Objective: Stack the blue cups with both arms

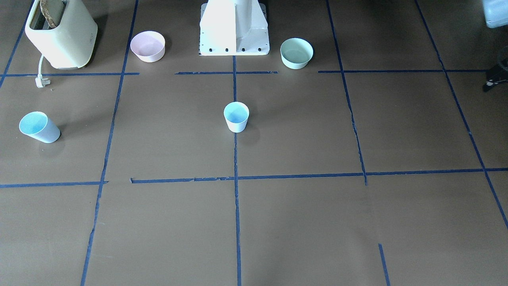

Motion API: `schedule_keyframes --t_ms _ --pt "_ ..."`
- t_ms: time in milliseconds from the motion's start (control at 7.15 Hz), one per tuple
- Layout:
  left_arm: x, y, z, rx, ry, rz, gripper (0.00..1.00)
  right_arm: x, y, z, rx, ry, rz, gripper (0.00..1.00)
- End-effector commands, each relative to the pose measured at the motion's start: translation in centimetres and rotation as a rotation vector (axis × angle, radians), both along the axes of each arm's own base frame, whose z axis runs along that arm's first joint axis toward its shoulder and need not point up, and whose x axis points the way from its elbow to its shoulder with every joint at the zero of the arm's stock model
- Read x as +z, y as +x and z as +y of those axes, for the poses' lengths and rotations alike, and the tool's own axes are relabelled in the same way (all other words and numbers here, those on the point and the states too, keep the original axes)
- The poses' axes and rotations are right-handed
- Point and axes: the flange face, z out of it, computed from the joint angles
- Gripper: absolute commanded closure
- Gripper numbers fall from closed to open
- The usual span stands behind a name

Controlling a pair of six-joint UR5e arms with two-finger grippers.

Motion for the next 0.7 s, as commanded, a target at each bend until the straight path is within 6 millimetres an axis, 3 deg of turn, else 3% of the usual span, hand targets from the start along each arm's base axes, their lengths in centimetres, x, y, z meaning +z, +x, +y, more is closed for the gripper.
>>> schedule_keyframes --t_ms 0,280,559 --pt "8.2 -7.1 7.2 -0.084 -0.094 0.031 0.00 -1.7 -3.3 -1.6 0.039 -0.018 -0.006 0.00" --pt "8.2 -7.2 7.5 -0.086 -0.094 0.031 0.00 -3.9 -9.7 -2.5 0.135 -0.048 -0.041 0.00" --pt "8.2 -7.2 7.5 -0.088 -0.095 0.031 0.00 -4.6 -14.6 -2.8 0.138 -0.036 -0.031 0.00"
